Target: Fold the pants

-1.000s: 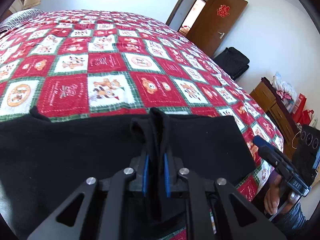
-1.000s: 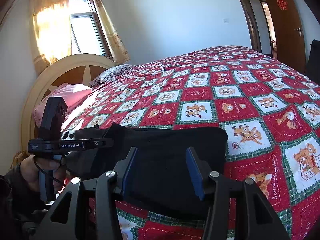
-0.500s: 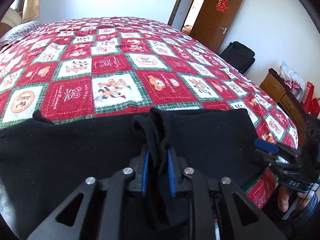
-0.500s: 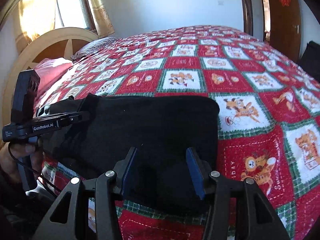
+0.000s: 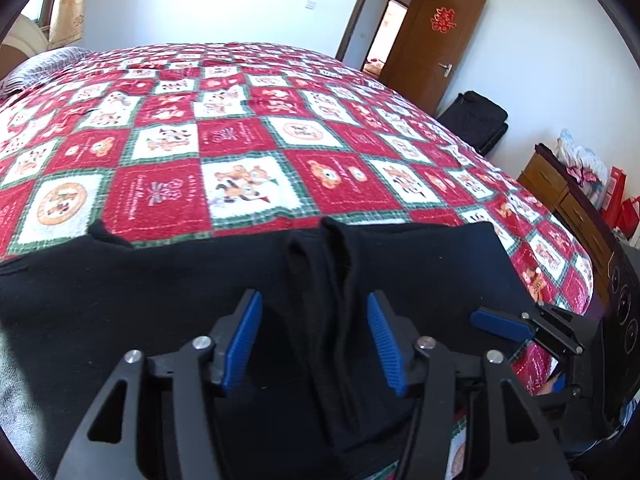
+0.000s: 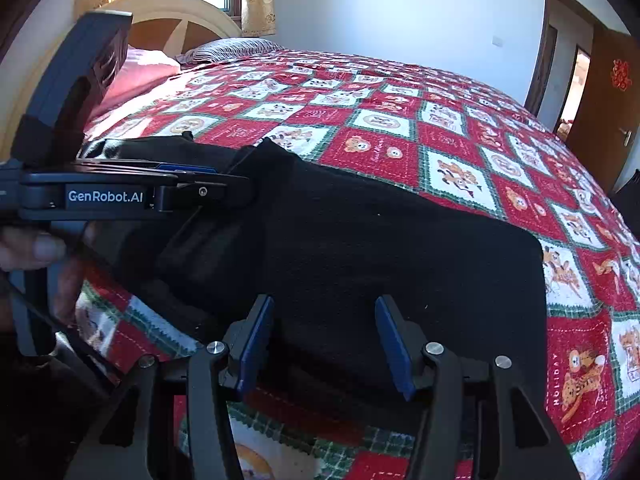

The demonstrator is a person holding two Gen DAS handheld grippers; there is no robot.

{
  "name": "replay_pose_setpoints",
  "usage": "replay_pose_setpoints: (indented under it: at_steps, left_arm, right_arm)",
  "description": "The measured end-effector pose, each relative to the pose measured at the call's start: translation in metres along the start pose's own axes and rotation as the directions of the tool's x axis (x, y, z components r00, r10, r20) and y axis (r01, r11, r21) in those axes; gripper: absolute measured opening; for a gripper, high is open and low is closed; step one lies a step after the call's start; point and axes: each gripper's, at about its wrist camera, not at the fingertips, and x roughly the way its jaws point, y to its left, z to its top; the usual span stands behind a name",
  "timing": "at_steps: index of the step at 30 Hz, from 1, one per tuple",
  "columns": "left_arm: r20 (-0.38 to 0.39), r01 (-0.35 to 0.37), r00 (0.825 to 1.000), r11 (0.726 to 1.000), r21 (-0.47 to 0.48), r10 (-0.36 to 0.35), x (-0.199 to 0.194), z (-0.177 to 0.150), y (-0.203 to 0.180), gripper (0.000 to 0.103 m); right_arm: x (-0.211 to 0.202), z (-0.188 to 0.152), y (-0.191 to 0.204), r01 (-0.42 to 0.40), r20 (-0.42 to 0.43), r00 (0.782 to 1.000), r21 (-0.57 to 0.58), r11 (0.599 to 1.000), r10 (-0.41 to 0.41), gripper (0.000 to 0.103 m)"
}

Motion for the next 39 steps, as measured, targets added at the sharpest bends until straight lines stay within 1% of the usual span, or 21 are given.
replay_pose_setpoints:
  at_steps: [2, 5, 7, 9, 10, 11, 13, 16, 18, 19, 21, 22, 24, 26, 27, 29, 31, 32, 35, 36, 39]
  left_arm:
    - [0.0, 0.003, 1.0, 1.0, -0.01, -0.003, -0.001, 0.0, 0.003, 0.058]
    - [0.003, -0.005, 1.0, 1.0, -0.02, 0.005, -0.006, 0.0, 0.007, 0.058]
    - [0.028, -0.01, 1.0, 1.0, -0.029, 0.011, -0.016, 0.002, 0.013, 0.059]
    - [0.065, -0.048, 0.997, 0.998, -0.027, 0.049, -0.032, 0.004, 0.021, 0.07]
    - [0.086, -0.068, 0.994, 0.997, -0.031, 0.07, -0.041, 0.005, 0.027, 0.073]
    - [0.101, -0.082, 0.991, 0.996, -0.036, 0.086, -0.05, 0.004, 0.033, 0.075]
    - [0.123, -0.125, 0.984, 0.991, -0.051, 0.13, -0.069, 0.003, 0.051, 0.075]
    - [0.141, -0.207, 0.966, 0.975, -0.079, 0.217, -0.097, -0.004, 0.083, 0.075]
    - [0.143, -0.274, 0.947, 0.955, -0.109, 0.288, -0.114, -0.013, 0.108, 0.075]
    - [0.139, -0.307, 0.936, 0.943, -0.127, 0.323, -0.121, -0.018, 0.121, 0.076]
    - [0.118, -0.362, 0.915, 0.914, -0.183, 0.386, -0.133, -0.031, 0.149, 0.08]
    - [0.106, -0.376, 0.909, 0.902, -0.212, 0.404, -0.138, -0.037, 0.162, 0.08]
    - [0.088, -0.391, 0.901, 0.885, -0.253, 0.424, -0.145, -0.048, 0.182, 0.08]
    - [0.084, -0.415, 0.889, 0.87, -0.266, 0.45, -0.148, -0.053, 0.194, 0.08]
    - [0.084, -0.418, 0.888, 0.868, -0.27, 0.453, -0.148, -0.055, 0.199, 0.08]
    - [0.081, -0.408, 0.891, 0.867, -0.285, 0.446, -0.145, -0.057, 0.208, 0.08]
    - [0.075, -0.411, 0.89, 0.862, -0.295, 0.45, -0.143, -0.063, 0.214, 0.08]
    - [0.065, -0.409, 0.893, 0.864, -0.294, 0.445, -0.141, -0.066, 0.216, 0.08]
    - [0.068, -0.407, 0.894, 0.866, -0.289, 0.443, -0.145, -0.073, 0.218, 0.08]
    - [0.068, -0.395, 0.899, 0.87, -0.294, 0.432, -0.145, -0.075, 0.219, 0.079]
    - [0.08, -0.374, 0.905, 0.872, -0.318, 0.417, -0.147, -0.078, 0.223, 0.077]
  right_arm:
    - [-0.004, 0.002, -0.003, -0.009, 0.01, 1.0, 0.029, 1.0, 0.009, 0.055]
    - [-0.012, 0.011, 0.002, -0.031, 0.062, 0.998, 0.044, 0.999, 0.029, 0.055]
    - [-0.011, 0.021, 0.008, -0.052, 0.084, 0.995, 0.044, 0.998, 0.048, 0.055]
    - [-0.007, 0.029, 0.015, -0.08, 0.094, 0.993, 0.042, 0.996, 0.075, 0.055]
    - [-0.003, 0.035, 0.019, -0.097, 0.104, 0.99, 0.042, 0.994, 0.092, 0.055]
    - [0.002, 0.04, 0.022, -0.107, 0.106, 0.989, 0.044, 0.993, 0.102, 0.055]
    - [0.016, 0.051, 0.029, -0.131, 0.1, 0.987, 0.059, 0.99, 0.125, 0.055]
    - [0.036, 0.064, 0.04, -0.175, 0.08, 0.982, 0.062, 0.983, 0.17, 0.055]
    - [0.048, 0.066, 0.048, -0.213, 0.053, 0.976, 0.057, 0.975, 0.21, 0.055]
    - [0.055, 0.065, 0.054, -0.23, 0.027, 0.973, 0.05, 0.972, 0.229, 0.057]
    - [0.055, 0.06, 0.066, -0.178, 0.044, 0.983, -0.008, 0.984, 0.178, 0.058]
    - [0.053, 0.057, 0.072, -0.16, 0.04, 0.986, -0.039, 0.986, 0.162, 0.058]
    - [0.046, 0.054, 0.075, -0.169, 0.029, 0.985, -0.063, 0.984, 0.171, 0.058]
    - [0.037, 0.052, 0.068, -0.231, 0.026, 0.972, -0.036, 0.972, 0.232, 0.058]
    - [0.034, 0.051, 0.065, -0.261, 0.019, 0.965, -0.016, 0.965, 0.261, 0.058]
    - [0.041, 0.046, 0.07, -0.263, -0.031, 0.965, -0.026, 0.964, 0.262, 0.058]
    - [0.038, 0.04, 0.079, -0.223, -0.008, 0.975, -0.104, 0.969, 0.223, 0.058]
    - [0.035, 0.038, 0.081, -0.216, 0.003, 0.976, -0.115, 0.97, 0.217, 0.058]
    - [0.025, 0.037, 0.074, -0.263, 0.047, 0.963, -0.069, 0.962, 0.267, 0.058]
    - [0.022, 0.037, 0.071, -0.263, 0.06, 0.962, -0.061, 0.963, 0.266, 0.058]
    - [0.015, 0.037, 0.066, -0.246, 0.104, 0.963, -0.049, 0.968, 0.25, 0.058]
